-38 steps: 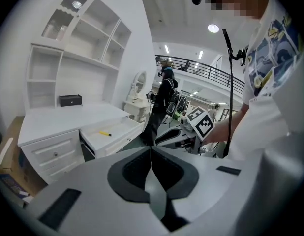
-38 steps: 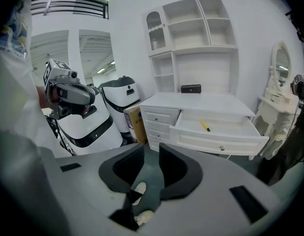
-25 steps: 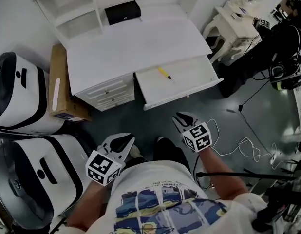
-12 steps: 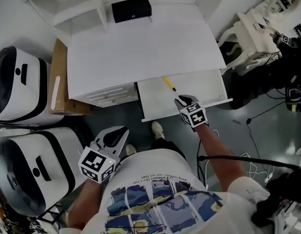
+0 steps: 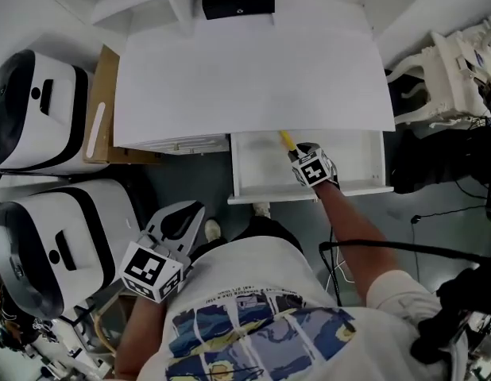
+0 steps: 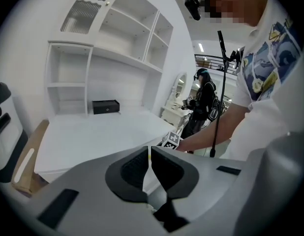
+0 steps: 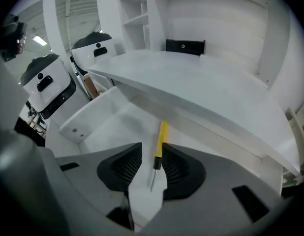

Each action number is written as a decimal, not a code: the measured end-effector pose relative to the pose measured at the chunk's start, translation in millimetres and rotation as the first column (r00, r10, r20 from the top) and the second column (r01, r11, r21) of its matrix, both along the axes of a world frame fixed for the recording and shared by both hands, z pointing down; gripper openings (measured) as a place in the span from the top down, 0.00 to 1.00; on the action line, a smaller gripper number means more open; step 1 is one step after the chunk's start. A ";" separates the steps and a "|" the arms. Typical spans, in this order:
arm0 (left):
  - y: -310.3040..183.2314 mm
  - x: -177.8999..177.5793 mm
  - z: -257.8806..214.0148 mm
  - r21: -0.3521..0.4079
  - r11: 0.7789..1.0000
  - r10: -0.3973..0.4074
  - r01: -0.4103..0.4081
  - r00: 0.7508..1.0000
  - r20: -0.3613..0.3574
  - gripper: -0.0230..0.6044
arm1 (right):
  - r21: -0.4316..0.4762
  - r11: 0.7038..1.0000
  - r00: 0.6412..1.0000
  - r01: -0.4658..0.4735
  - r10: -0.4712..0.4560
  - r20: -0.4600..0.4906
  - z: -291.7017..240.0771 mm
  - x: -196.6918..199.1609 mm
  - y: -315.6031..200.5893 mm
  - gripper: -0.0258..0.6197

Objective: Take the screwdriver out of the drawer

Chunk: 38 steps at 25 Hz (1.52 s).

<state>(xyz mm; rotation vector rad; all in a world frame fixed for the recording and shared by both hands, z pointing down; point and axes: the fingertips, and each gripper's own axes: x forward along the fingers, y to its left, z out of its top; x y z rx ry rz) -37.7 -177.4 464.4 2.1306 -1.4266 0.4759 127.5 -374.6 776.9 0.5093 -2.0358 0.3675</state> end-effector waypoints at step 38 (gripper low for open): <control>27.3 -39.6 -13.5 0.034 0.997 -0.076 0.075 0.997 0.033 0.94 | -0.089 0.995 0.994 -0.043 0.034 -0.107 25.7 -8.2 9.4 0.82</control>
